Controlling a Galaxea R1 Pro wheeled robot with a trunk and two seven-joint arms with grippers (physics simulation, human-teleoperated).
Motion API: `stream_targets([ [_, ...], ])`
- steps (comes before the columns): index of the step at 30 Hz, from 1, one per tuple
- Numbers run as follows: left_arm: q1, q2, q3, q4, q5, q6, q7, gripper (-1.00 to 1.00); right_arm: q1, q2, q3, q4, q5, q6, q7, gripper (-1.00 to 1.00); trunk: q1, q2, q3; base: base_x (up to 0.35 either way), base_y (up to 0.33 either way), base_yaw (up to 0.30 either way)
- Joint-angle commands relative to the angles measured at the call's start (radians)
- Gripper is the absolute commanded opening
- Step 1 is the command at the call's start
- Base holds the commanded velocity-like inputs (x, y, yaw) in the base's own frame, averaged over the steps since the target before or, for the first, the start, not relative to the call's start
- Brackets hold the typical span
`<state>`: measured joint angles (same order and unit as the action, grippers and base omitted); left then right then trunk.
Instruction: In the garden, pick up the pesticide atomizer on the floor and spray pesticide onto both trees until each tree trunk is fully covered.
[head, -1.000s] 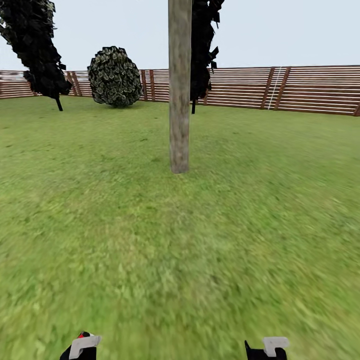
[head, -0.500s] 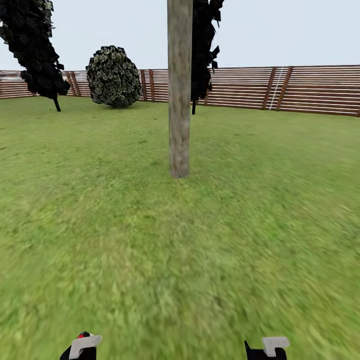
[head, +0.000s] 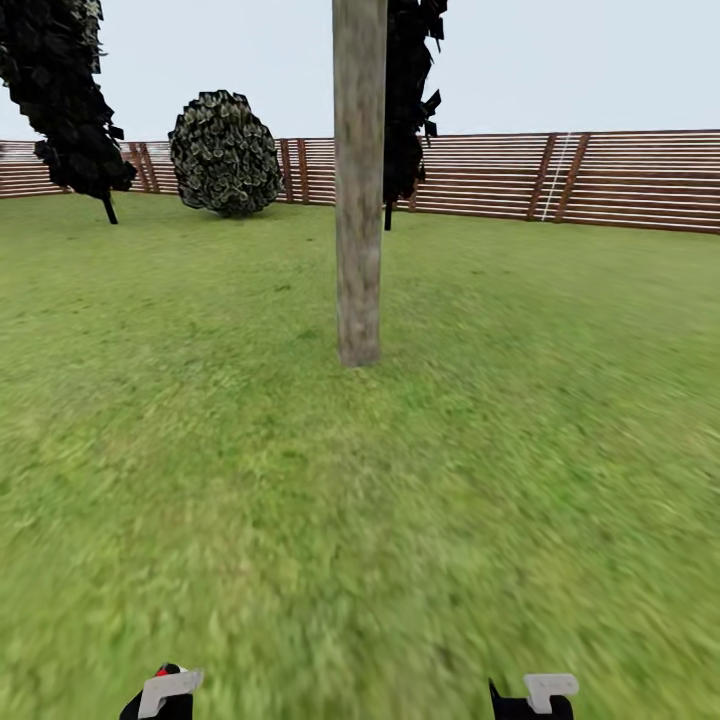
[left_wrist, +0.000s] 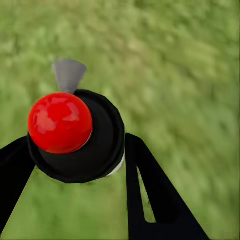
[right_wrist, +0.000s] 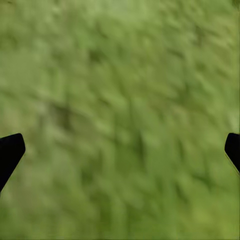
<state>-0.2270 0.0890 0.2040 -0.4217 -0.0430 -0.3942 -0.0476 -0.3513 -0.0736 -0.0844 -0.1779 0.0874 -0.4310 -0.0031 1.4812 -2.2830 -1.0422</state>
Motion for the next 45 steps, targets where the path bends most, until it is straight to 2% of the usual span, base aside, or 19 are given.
stream_targets([
  [1, 0.000, 0.000, 0.000, 0.000, 0.000, 0.000, 0.000, -1.00, 0.000, 0.000, 0.000, 0.000, 0.000, 0.000, 0.000, 1.00, 0.000, 0.000, 0.000, 0.337, 0.000, 0.000],
  [29, 0.000, 0.000, 0.000, 0.000, 0.000, 0.000, 0.000, -1.00, 0.000, 0.000, 0.000, -0.001, -0.001, 0.000, 0.001, 1.00, 0.000, 0.000, 0.000, 0.337, 0.000, 0.032],
  [45, 0.000, 0.000, 0.000, 0.000, 0.000, 0.000, 0.000, -1.00, 0.000, 0.000, 0.000, 0.000, -0.001, 0.000, 0.001, 1.00, 0.000, 0.000, 0.000, 0.336, -0.080, 0.000],
])
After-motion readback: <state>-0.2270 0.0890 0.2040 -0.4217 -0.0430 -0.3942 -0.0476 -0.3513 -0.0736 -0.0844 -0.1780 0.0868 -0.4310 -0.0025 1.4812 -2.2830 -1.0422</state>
